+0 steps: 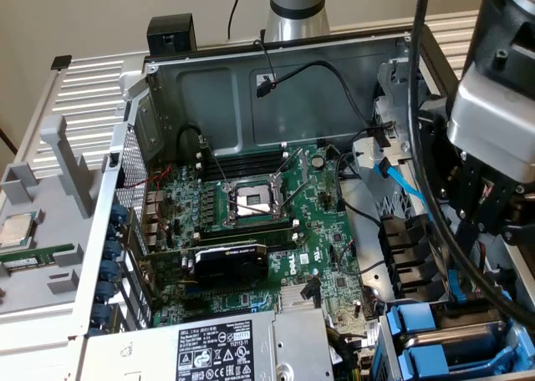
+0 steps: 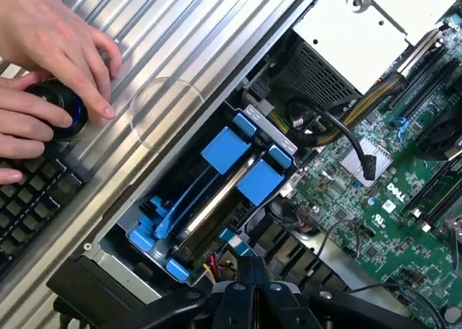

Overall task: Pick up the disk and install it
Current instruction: 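Insert the second disk wire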

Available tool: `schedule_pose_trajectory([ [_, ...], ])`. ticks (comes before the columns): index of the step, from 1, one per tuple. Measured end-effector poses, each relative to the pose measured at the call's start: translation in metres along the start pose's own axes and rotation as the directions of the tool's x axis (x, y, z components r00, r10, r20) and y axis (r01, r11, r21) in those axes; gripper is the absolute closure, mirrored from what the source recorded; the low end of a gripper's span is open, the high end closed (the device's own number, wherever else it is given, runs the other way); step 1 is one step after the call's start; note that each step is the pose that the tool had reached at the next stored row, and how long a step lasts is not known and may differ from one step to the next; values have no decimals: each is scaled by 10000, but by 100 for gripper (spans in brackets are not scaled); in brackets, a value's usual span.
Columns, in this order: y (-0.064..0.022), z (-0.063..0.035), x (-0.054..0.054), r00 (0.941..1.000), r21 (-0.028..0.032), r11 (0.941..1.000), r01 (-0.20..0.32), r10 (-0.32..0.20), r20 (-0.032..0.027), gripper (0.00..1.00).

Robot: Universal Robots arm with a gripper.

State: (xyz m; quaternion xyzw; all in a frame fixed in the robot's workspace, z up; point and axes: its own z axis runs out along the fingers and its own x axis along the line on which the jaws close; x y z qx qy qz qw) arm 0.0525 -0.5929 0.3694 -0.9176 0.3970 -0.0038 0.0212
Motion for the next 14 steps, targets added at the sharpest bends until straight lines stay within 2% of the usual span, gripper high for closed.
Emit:
schedule_pose_trajectory([
  [3, 0, 0, 0, 9977, -6, 9977, 676, -676, 29, 89],
  [7, 0, 0, 0, 9928, -9, 9928, 1200, -1199, 51, 89],
  [14, 0, 0, 0, 9911, -9, 9911, 1327, -1327, 57, 89],
])
